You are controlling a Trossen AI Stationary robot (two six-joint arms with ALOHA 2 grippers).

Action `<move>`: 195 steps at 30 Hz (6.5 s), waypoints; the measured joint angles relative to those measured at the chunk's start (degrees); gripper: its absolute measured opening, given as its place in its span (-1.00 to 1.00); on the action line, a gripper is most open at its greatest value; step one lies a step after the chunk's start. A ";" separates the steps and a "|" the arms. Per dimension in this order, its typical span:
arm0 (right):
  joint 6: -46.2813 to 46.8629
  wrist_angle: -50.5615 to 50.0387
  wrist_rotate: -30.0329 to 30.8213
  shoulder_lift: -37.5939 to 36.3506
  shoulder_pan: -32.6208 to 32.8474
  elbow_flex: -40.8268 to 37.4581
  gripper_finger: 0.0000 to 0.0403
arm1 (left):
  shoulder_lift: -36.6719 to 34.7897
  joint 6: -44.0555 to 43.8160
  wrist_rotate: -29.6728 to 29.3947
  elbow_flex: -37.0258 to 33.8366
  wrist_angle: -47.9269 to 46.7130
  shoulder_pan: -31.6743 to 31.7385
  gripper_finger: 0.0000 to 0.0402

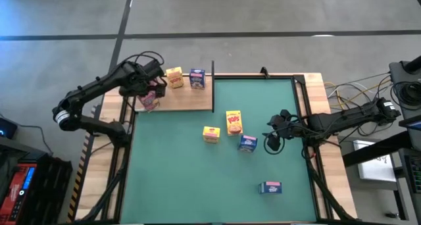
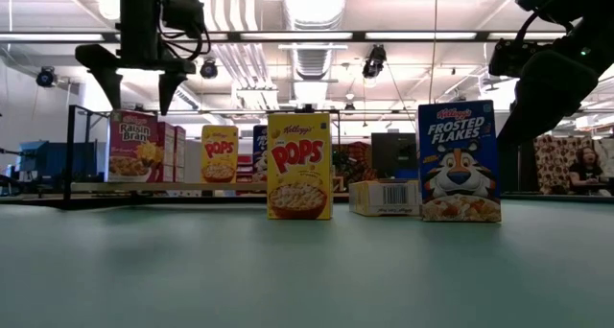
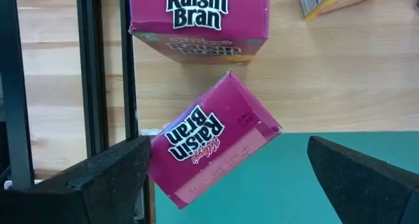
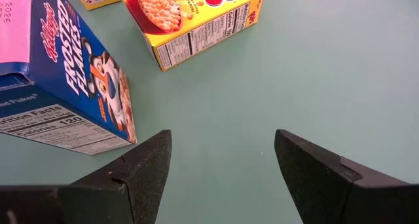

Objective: Stack cereal on shelf
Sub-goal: Put the pink cereal box on the shelf aligned with the pink cereal boxes

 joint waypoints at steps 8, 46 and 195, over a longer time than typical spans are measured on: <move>0.00 0.00 0.00 0.00 0.00 0.00 0.29 | -0.10 3.04 0.04 0.04 0.19 0.00 0.95; 0.00 -0.01 0.00 0.00 0.01 0.00 0.29 | 2.96 -37.43 4.33 2.20 -4.34 1.04 0.99; 0.00 0.00 0.00 0.00 0.00 0.00 0.29 | -9.05 -26.75 8.25 -7.56 4.02 -13.62 0.99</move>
